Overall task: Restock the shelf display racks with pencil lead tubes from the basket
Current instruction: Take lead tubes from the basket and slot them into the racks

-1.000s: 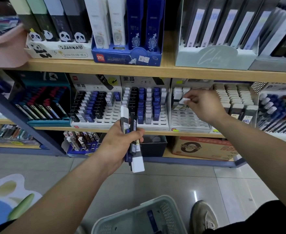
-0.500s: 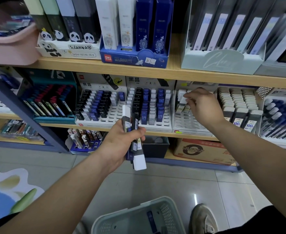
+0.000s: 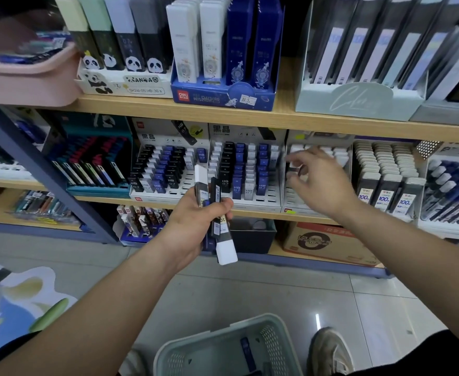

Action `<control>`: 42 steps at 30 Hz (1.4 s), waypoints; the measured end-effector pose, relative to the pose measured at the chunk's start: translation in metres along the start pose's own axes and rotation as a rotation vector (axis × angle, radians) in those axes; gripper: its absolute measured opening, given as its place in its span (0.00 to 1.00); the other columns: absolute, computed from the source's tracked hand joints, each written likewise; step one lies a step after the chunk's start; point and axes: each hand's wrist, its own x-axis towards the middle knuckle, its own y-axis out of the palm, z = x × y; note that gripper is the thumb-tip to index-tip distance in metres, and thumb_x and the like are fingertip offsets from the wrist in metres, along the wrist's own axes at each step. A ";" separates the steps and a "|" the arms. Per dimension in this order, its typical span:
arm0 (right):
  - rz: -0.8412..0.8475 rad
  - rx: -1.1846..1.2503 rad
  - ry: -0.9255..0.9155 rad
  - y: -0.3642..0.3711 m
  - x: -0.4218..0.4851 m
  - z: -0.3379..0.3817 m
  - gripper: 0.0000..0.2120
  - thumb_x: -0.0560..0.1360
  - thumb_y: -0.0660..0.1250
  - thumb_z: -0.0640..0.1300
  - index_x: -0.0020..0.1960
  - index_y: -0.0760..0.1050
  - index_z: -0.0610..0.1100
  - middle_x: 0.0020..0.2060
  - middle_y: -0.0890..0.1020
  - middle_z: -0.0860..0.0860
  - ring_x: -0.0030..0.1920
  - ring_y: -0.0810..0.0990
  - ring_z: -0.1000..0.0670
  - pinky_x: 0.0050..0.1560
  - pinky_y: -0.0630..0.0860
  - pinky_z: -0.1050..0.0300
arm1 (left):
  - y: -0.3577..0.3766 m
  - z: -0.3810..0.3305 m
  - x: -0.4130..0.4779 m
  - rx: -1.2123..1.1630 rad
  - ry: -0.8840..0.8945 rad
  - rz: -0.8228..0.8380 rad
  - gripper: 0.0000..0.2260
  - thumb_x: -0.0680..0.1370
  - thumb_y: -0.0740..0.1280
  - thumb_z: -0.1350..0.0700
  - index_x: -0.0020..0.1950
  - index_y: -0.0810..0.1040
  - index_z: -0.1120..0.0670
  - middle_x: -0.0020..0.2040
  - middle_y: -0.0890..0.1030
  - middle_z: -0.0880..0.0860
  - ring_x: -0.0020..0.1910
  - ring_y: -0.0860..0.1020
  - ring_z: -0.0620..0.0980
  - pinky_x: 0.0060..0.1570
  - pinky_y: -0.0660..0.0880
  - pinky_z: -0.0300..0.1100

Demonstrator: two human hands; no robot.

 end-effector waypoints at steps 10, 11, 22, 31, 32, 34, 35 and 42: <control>0.553 0.834 0.241 0.018 -0.053 0.107 0.09 0.73 0.75 0.42 0.47 0.77 0.41 0.33 0.83 0.51 0.33 0.81 0.55 0.41 0.81 0.54 | -0.005 -0.013 -0.009 -0.120 0.019 -0.052 0.16 0.77 0.70 0.65 0.63 0.72 0.65 0.42 0.80 0.58 0.37 0.81 0.52 0.35 0.80 0.45; 0.548 0.847 0.250 0.019 -0.052 0.108 0.08 0.73 0.75 0.41 0.48 0.77 0.42 0.33 0.82 0.52 0.34 0.80 0.55 0.41 0.81 0.54 | -0.008 -0.014 -0.010 -0.120 0.022 -0.062 0.17 0.77 0.70 0.64 0.64 0.72 0.66 0.43 0.81 0.59 0.38 0.82 0.53 0.35 0.80 0.46; 0.554 1.019 0.359 0.021 -0.048 0.108 0.04 0.80 0.66 0.38 0.53 0.77 0.41 0.45 0.84 0.42 0.39 0.86 0.42 0.40 0.83 0.53 | -0.020 -0.017 -0.012 -0.100 0.005 -0.103 0.17 0.78 0.70 0.66 0.65 0.72 0.65 0.48 0.82 0.59 0.41 0.83 0.55 0.37 0.81 0.50; 0.382 1.011 0.350 0.021 -0.045 0.092 0.06 0.78 0.70 0.38 0.52 0.82 0.46 0.44 0.82 0.46 0.36 0.82 0.51 0.41 0.80 0.58 | -0.015 -0.014 -0.007 0.012 0.009 -0.115 0.09 0.77 0.68 0.70 0.52 0.75 0.58 0.45 0.82 0.57 0.32 0.79 0.47 0.33 0.77 0.41; 0.338 0.997 0.359 0.021 -0.044 0.089 0.06 0.77 0.70 0.38 0.52 0.82 0.45 0.44 0.82 0.47 0.35 0.81 0.51 0.40 0.79 0.59 | -0.014 -0.013 -0.007 0.014 0.003 -0.118 0.10 0.77 0.68 0.69 0.53 0.74 0.58 0.47 0.82 0.58 0.34 0.79 0.48 0.35 0.77 0.43; 0.240 0.987 0.375 0.018 -0.042 0.082 0.07 0.76 0.72 0.37 0.53 0.81 0.44 0.40 0.83 0.48 0.35 0.81 0.52 0.38 0.78 0.59 | -0.012 -0.010 -0.005 0.004 -0.013 -0.118 0.11 0.77 0.69 0.69 0.55 0.74 0.57 0.51 0.82 0.61 0.39 0.79 0.52 0.39 0.78 0.46; 0.193 0.996 0.386 0.015 -0.040 0.078 0.08 0.75 0.73 0.37 0.53 0.80 0.43 0.37 0.84 0.49 0.35 0.81 0.51 0.38 0.78 0.59 | -0.011 -0.008 -0.004 0.003 -0.019 -0.114 0.12 0.77 0.69 0.69 0.55 0.74 0.57 0.53 0.82 0.61 0.42 0.79 0.54 0.40 0.78 0.46; -0.050 0.950 0.410 -0.011 -0.030 0.029 0.07 0.73 0.75 0.37 0.49 0.79 0.41 0.36 0.85 0.46 0.37 0.82 0.49 0.40 0.78 0.54 | -0.001 0.002 0.000 0.064 -0.016 -0.054 0.12 0.77 0.69 0.68 0.54 0.74 0.54 0.49 0.81 0.55 0.46 0.78 0.51 0.42 0.76 0.45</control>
